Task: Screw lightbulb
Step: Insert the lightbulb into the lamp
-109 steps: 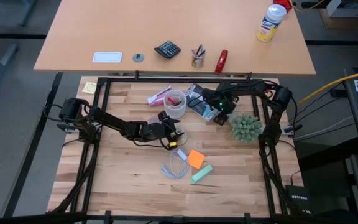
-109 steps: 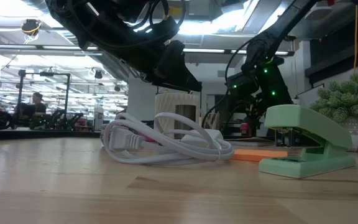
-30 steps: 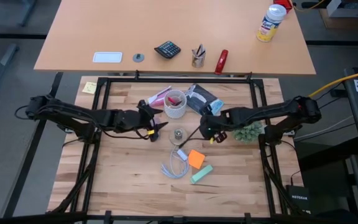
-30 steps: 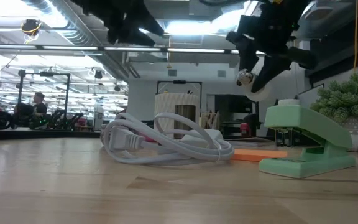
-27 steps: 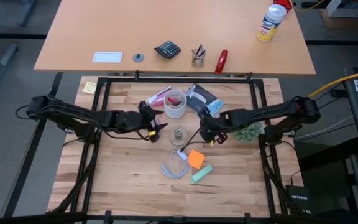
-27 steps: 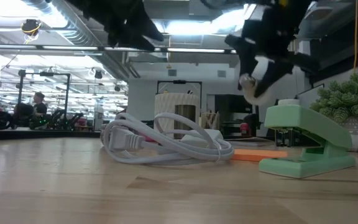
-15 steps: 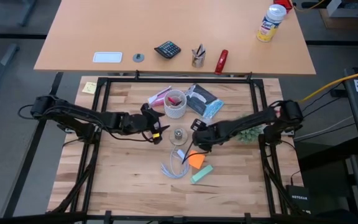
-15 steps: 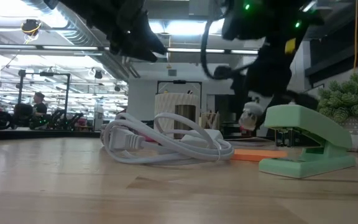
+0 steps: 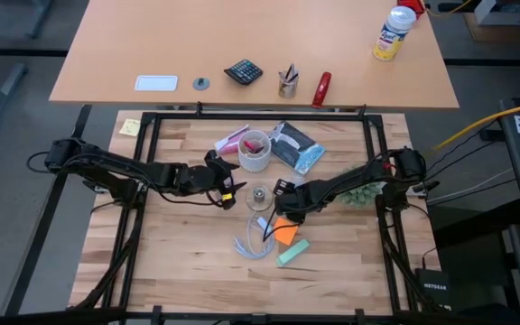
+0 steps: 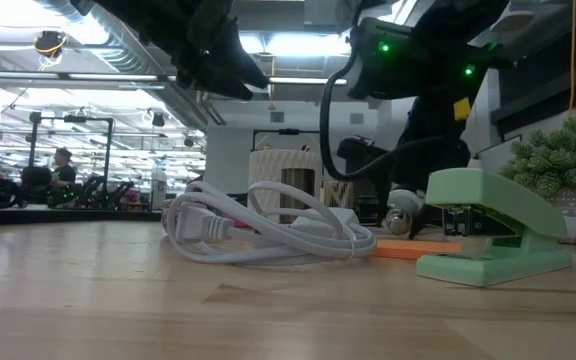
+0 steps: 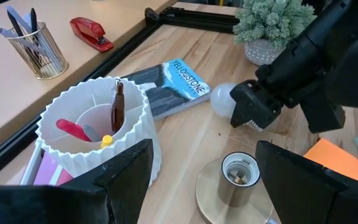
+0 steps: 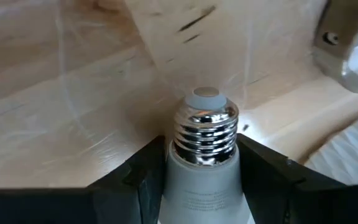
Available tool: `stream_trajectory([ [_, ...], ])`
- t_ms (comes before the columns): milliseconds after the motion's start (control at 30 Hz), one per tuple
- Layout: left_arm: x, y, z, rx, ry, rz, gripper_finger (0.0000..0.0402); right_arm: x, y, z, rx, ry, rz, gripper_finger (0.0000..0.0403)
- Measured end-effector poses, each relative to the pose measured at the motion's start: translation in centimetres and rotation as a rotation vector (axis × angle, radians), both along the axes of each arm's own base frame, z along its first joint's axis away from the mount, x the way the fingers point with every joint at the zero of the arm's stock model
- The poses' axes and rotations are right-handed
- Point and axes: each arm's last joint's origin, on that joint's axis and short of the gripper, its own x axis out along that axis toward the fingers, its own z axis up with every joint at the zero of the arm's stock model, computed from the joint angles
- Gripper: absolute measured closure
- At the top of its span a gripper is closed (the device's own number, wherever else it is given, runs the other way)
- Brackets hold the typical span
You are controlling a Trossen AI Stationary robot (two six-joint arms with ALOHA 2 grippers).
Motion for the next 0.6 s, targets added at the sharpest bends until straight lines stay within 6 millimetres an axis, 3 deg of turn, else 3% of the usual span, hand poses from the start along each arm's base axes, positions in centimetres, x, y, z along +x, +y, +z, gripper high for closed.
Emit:
stream_trajectory([
  [600,0.0,0.0,0.0,0.0,0.001,0.0,0.0128,1.5,0.2,0.4,0.024,-0.17,0.0,0.0203],
])
